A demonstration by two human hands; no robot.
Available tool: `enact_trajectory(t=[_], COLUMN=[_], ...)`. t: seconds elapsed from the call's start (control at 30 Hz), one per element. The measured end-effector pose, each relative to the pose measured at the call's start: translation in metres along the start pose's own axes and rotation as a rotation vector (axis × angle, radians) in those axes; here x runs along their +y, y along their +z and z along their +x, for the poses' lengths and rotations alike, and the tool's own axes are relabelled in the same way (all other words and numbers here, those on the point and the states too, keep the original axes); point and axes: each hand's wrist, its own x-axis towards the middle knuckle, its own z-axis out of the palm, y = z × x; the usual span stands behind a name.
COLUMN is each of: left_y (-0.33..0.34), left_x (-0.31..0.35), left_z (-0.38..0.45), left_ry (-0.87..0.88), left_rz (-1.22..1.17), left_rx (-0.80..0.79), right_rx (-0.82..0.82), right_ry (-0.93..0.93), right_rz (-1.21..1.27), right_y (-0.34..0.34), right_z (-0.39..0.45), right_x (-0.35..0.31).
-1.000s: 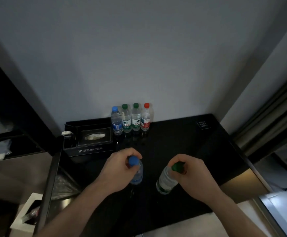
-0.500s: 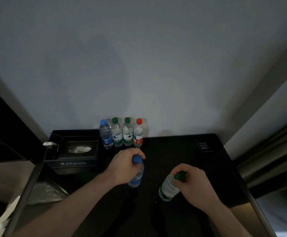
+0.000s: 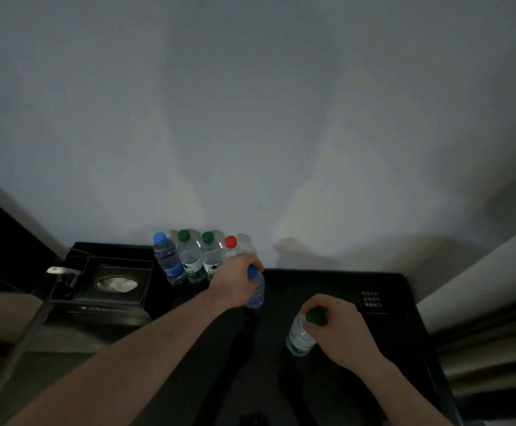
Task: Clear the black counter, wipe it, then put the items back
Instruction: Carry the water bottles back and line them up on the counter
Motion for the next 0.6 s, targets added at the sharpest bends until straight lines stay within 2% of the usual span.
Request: enact_trajectory(t=[0.27, 0.43, 0.6], left_y=[0.007, 0.014, 0.018], left_x=[0.010, 0.000, -0.003], left_z=[0.060, 0.083, 0.095], left_ry=[-0.106, -0.172, -0.171], left_rz=[0.035, 0.059, 0.051], left_rx=[0.030, 0.052, 0.113], right_rx=[0.007, 0.025, -0.008], right_ry=[-0.025, -0.118, -0.095], right_rz=[-0.036, -0.017, 0.045], right_y=[-0.006, 0.008, 0.023], right_z=[0.085, 0.136, 0.176], right_x=[0.014, 0.018, 0.012])
